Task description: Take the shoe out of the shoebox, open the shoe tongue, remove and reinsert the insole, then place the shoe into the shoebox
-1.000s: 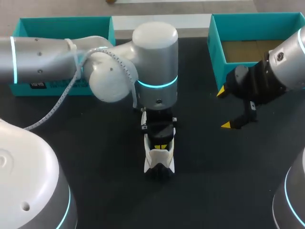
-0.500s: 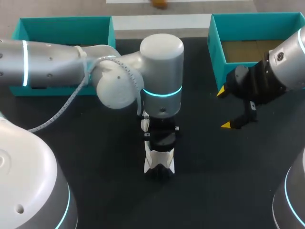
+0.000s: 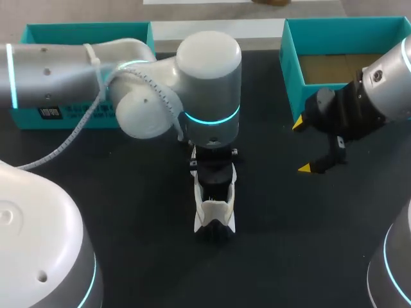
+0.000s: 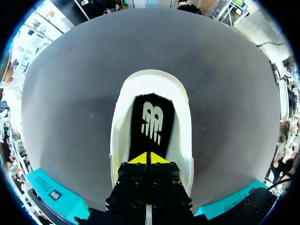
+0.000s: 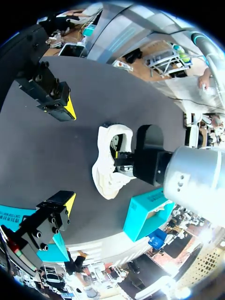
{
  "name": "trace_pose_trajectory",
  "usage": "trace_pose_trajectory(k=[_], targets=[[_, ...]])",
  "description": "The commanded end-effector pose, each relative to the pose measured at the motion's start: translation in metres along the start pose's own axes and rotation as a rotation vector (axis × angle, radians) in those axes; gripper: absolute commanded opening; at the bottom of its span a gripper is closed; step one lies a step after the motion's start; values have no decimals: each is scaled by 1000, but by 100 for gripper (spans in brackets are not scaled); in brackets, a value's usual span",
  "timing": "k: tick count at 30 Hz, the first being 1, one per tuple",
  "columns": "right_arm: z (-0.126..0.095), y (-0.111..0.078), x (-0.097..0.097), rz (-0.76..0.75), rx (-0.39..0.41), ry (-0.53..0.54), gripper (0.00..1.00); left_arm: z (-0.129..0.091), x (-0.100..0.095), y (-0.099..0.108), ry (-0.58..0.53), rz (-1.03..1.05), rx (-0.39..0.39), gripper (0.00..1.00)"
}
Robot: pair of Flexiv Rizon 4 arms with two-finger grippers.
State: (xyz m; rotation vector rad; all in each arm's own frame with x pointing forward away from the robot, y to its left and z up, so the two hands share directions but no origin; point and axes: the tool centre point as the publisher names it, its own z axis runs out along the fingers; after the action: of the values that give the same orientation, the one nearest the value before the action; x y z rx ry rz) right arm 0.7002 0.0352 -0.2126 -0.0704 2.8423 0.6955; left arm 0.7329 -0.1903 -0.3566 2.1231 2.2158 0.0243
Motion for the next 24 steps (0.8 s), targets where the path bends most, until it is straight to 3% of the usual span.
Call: trace_pose_trajectory(k=[1,5,6,10,12,24], targets=[[2,1,0,1,3,-1,100,-23,11,3,-13,-13,-114,0],[2,1,0,1,3,-1,100,-25,13,12,-14,-33,-184,0],[2,1,0,1,3,-1,100,-23,14,14,-12,-33,-189,9],[2,1,0,1,3,-1,100,-13,14,13,10,-40,-183,80],[2,1,0,1,3,-1,100,-9,13,11,10,-39,-177,98],[2,1,0,1,3,-1,100,-8,12,10,5,-25,-173,100]])
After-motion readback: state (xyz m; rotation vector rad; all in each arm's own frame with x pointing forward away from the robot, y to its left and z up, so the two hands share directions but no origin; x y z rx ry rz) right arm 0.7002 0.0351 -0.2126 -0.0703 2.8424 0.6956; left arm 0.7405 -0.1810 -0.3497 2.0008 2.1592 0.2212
